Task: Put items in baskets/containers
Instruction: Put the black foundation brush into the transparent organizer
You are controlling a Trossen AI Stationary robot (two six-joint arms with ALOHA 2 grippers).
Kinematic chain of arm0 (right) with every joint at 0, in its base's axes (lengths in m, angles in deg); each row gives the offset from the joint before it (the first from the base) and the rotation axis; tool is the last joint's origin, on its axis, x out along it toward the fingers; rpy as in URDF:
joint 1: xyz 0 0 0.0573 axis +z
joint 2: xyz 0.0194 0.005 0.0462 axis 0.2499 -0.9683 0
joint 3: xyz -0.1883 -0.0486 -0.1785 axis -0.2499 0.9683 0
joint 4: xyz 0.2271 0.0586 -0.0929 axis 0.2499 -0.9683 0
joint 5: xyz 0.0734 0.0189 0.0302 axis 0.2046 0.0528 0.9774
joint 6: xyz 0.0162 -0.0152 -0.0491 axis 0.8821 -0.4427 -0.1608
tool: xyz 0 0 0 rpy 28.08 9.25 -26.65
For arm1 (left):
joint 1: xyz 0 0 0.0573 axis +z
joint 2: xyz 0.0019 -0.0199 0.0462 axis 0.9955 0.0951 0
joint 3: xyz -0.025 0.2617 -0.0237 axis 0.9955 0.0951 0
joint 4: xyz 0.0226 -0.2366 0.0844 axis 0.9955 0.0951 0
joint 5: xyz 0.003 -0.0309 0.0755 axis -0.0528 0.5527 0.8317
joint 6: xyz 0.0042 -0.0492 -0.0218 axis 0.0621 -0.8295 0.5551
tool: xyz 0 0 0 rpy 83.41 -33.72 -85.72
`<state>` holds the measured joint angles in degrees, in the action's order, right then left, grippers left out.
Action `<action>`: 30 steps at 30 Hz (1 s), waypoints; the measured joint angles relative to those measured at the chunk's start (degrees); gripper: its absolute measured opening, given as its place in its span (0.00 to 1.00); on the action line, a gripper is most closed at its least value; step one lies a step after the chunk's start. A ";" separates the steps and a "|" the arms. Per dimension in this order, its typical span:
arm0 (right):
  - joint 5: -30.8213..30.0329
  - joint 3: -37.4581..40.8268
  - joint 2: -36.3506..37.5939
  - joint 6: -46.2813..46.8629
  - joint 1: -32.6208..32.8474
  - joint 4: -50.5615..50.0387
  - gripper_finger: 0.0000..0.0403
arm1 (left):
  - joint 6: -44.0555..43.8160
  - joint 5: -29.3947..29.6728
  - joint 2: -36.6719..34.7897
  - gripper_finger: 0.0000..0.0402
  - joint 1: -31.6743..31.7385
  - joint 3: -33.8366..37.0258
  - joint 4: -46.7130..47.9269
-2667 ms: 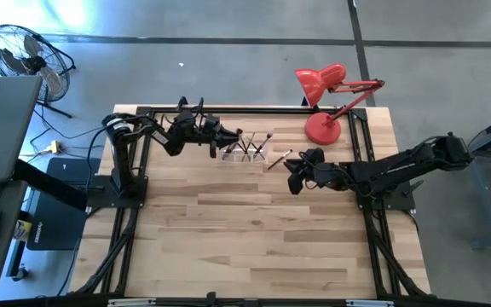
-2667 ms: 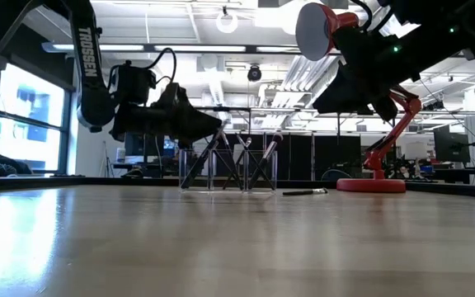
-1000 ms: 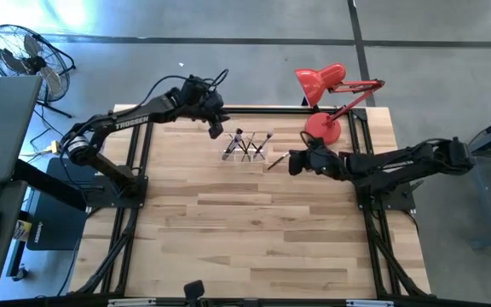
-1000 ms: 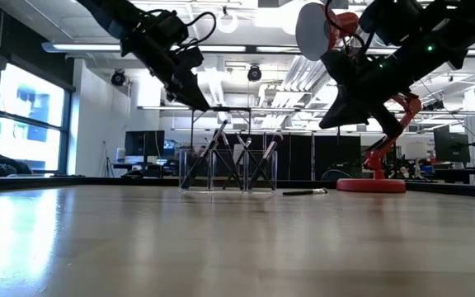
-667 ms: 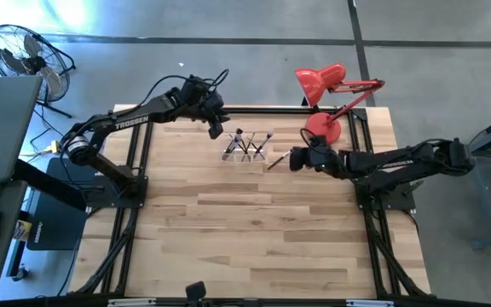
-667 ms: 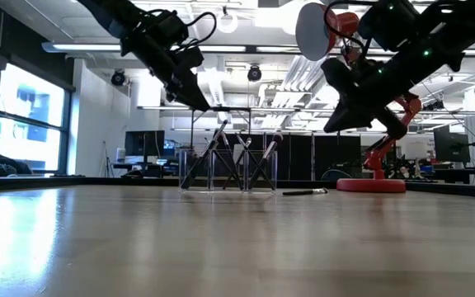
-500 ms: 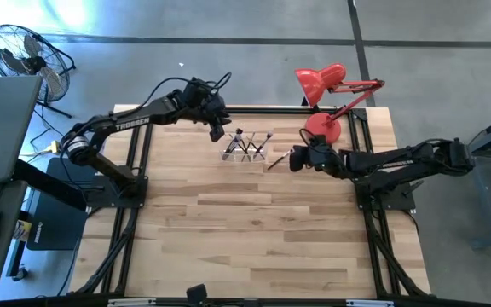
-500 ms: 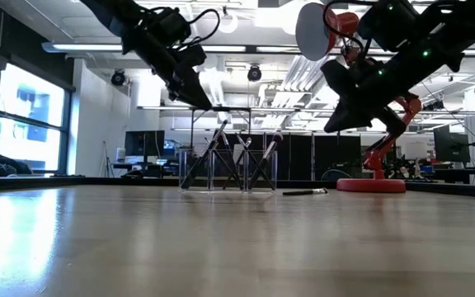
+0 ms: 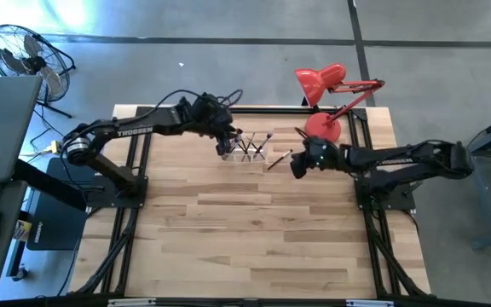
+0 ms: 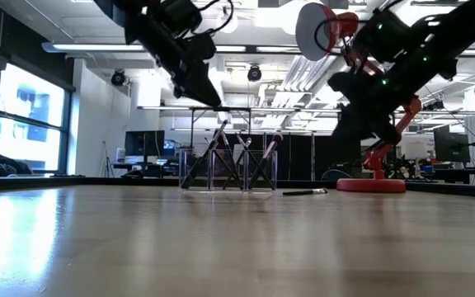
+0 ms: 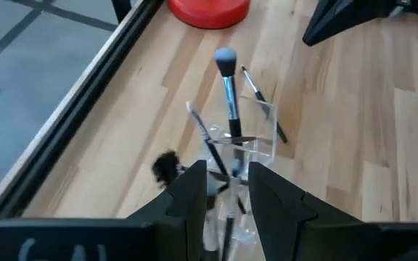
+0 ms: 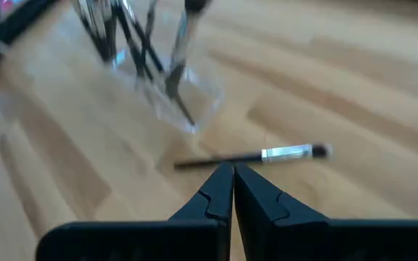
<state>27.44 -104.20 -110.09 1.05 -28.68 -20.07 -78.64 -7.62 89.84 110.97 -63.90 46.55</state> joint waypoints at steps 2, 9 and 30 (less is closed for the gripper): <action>5.13 0.00 0.00 -2.80 -2.68 -1.97 0.02 | -2.18 3.03 0.00 0.25 -2.47 0.00 0.00; 19.08 0.00 0.00 -13.31 -11.19 -10.05 0.02 | -10.99 12.94 0.02 0.25 -13.13 0.00 -0.41; 16.83 -13.48 -16.51 -59.08 -15.42 -22.02 0.33 | -30.56 24.68 0.04 0.25 -24.74 0.02 3.55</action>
<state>44.26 -117.69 -126.60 -58.03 -44.10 -42.09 -109.20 17.06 89.88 86.24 -63.88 50.10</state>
